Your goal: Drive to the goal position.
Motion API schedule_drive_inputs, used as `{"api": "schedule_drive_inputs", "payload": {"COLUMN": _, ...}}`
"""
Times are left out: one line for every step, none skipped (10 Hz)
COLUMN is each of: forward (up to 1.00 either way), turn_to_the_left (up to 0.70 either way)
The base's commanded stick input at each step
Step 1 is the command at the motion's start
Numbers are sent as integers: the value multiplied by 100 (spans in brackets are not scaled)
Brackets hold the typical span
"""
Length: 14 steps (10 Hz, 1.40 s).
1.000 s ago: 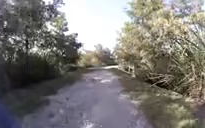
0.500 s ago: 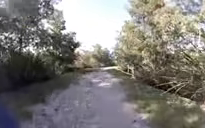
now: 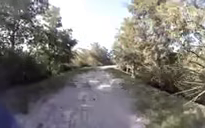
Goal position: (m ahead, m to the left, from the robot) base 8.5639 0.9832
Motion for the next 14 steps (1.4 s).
{"api": "schedule_drive_inputs", "payload": {"forward": 70, "turn_to_the_left": 0}}
{"api": "schedule_drive_inputs", "payload": {"forward": 70, "turn_to_the_left": 0}}
{"api": "schedule_drive_inputs", "payload": {"forward": 70, "turn_to_the_left": 0}}
{"api": "schedule_drive_inputs", "payload": {"forward": 70, "turn_to_the_left": 0}}
{"api": "schedule_drive_inputs", "payload": {"forward": 70, "turn_to_the_left": 0}}
{"api": "schedule_drive_inputs", "payload": {"forward": 70, "turn_to_the_left": 0}}
{"api": "schedule_drive_inputs", "payload": {"forward": 70, "turn_to_the_left": 0}}
{"api": "schedule_drive_inputs", "payload": {"forward": 70, "turn_to_the_left": 0}}
{"api": "schedule_drive_inputs", "payload": {"forward": 70, "turn_to_the_left": 0}}
{"api": "schedule_drive_inputs", "payload": {"forward": 70, "turn_to_the_left": 0}}
{"api": "schedule_drive_inputs", "payload": {"forward": 70, "turn_to_the_left": 0}}
{"api": "schedule_drive_inputs", "payload": {"forward": 70, "turn_to_the_left": 0}}
{"api": "schedule_drive_inputs", "payload": {"forward": 70, "turn_to_the_left": 0}}
{"api": "schedule_drive_inputs", "payload": {"forward": 70, "turn_to_the_left": 0}}
